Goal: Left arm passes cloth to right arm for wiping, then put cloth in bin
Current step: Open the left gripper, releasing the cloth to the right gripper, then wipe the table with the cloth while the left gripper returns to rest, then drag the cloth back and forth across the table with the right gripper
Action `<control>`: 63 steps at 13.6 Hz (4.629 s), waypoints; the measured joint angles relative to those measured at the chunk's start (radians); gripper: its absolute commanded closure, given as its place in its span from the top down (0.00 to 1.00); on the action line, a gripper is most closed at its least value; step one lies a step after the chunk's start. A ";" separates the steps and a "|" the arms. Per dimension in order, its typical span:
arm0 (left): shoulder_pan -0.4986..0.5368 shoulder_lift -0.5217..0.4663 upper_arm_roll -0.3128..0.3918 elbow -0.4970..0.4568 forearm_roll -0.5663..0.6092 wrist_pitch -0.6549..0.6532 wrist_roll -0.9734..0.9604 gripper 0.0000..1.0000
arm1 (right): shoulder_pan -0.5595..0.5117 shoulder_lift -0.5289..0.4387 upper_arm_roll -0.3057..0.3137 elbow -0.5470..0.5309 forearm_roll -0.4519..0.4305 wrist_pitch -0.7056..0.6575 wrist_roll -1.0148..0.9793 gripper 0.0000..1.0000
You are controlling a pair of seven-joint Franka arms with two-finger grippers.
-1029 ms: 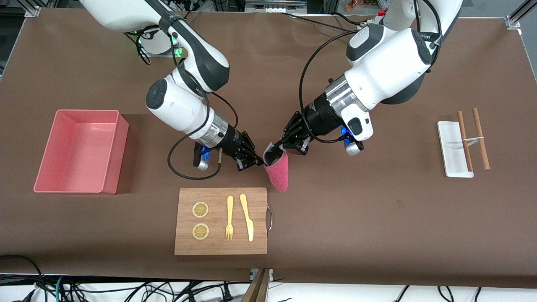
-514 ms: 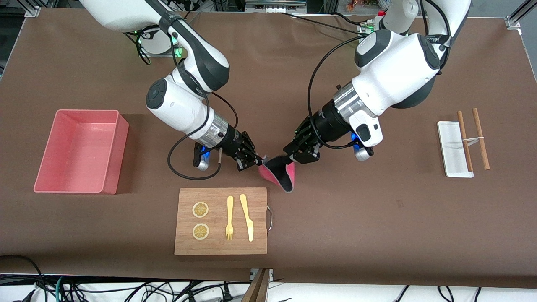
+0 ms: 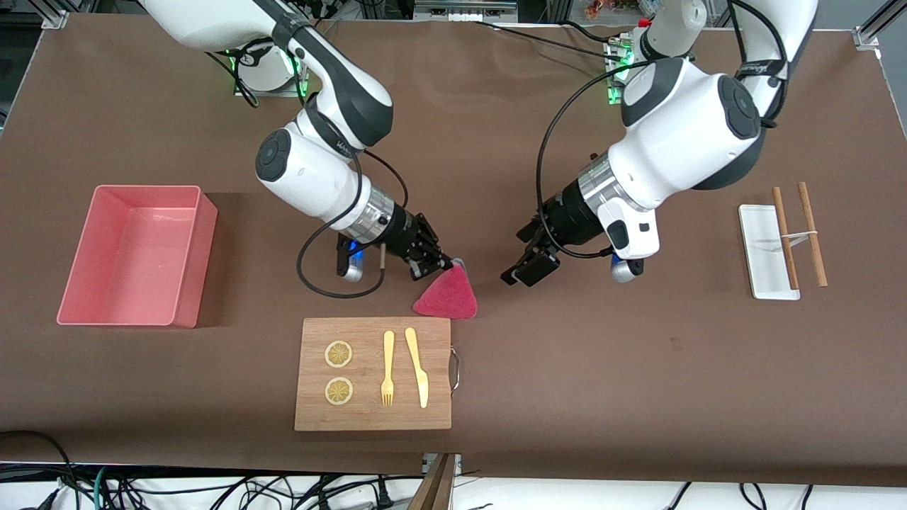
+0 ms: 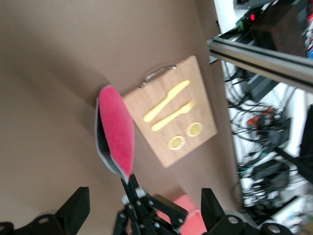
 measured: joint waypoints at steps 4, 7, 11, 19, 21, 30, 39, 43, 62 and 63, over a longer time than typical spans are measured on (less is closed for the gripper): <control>0.033 -0.010 0.000 0.005 0.103 -0.211 0.223 1.00 | 0.000 -0.032 0.026 0.013 -0.001 -0.259 -0.042 0.00; 0.031 -0.010 -0.002 0.005 0.134 -0.293 0.377 1.00 | -0.005 -0.061 0.026 0.014 -0.001 -0.449 -0.112 0.00; 0.032 -0.011 -0.002 0.005 0.169 -0.372 0.548 1.00 | -0.037 -0.091 0.022 0.015 -0.015 -0.711 -0.264 0.00; 0.014 -0.153 0.103 -0.026 0.290 -0.665 1.067 1.00 | -0.060 -0.079 -0.151 -0.097 -0.150 -0.792 -0.641 0.00; 0.013 -0.183 0.127 -0.044 0.300 -0.699 1.195 1.00 | -0.068 -0.080 -0.232 -0.097 -0.165 -0.818 -0.781 0.00; -0.119 -0.204 0.182 -0.049 0.301 -0.765 1.417 1.00 | -0.087 -0.080 -0.535 -0.096 -0.273 -0.861 -1.364 0.00; -0.145 -0.270 0.355 -0.049 0.303 -0.731 1.439 1.00 | -0.069 -0.059 -0.468 -0.096 -0.351 -0.756 -1.284 0.00; -0.238 -0.292 0.537 -0.058 0.303 -0.673 1.441 1.00 | -0.041 -0.034 -0.369 -0.096 -0.285 -0.681 -1.060 0.00; -0.247 -0.329 0.648 -0.144 0.303 -0.566 1.443 1.00 | 0.119 0.100 -0.035 -0.090 -0.225 -0.051 -0.185 0.00; -0.247 -0.329 0.648 -0.145 0.303 -0.566 1.443 1.00 | 0.125 0.105 -0.033 -0.089 -0.226 -0.037 -0.175 0.00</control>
